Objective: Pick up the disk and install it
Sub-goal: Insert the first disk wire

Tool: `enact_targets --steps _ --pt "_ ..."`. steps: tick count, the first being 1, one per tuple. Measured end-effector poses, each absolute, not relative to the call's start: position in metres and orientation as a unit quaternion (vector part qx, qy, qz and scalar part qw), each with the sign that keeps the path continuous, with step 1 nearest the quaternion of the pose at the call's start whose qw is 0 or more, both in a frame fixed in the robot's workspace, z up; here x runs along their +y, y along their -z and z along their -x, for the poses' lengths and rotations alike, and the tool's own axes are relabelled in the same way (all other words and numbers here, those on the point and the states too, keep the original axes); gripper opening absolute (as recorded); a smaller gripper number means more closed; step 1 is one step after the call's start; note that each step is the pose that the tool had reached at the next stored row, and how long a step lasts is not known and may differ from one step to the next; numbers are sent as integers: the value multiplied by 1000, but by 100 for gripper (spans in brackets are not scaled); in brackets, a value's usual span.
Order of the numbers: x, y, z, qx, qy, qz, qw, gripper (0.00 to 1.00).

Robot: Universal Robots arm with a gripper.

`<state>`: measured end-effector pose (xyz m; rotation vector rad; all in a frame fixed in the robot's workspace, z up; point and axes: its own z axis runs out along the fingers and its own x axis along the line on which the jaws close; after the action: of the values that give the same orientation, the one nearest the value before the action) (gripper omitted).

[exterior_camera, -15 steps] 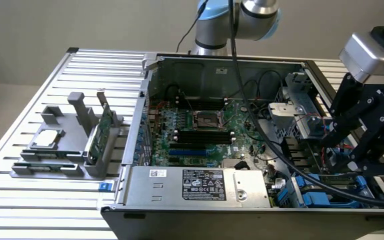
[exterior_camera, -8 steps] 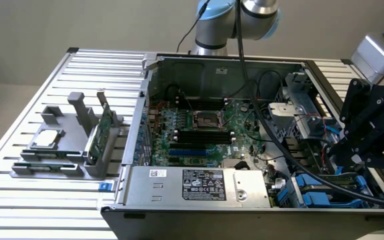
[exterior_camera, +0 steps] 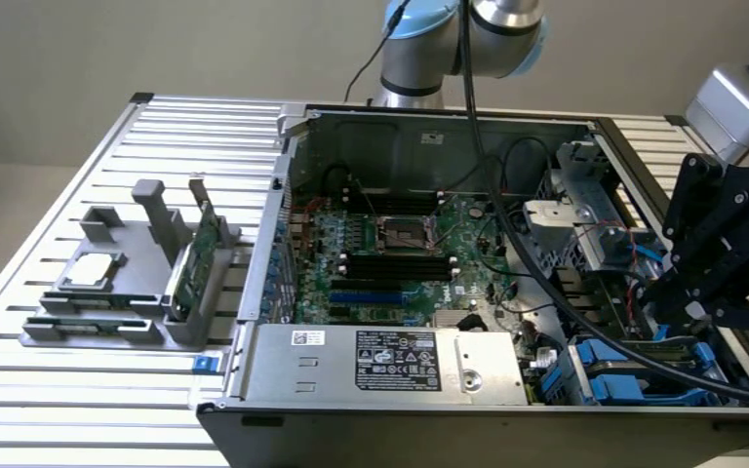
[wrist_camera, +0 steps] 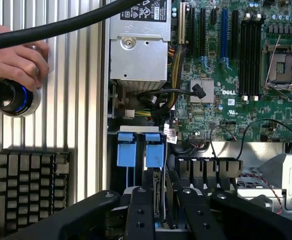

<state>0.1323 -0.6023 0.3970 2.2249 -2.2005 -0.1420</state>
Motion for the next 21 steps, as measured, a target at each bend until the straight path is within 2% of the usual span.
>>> enact_targets --steps 21 --pt "-602 -397 -132 -756 45 -653 1 25"
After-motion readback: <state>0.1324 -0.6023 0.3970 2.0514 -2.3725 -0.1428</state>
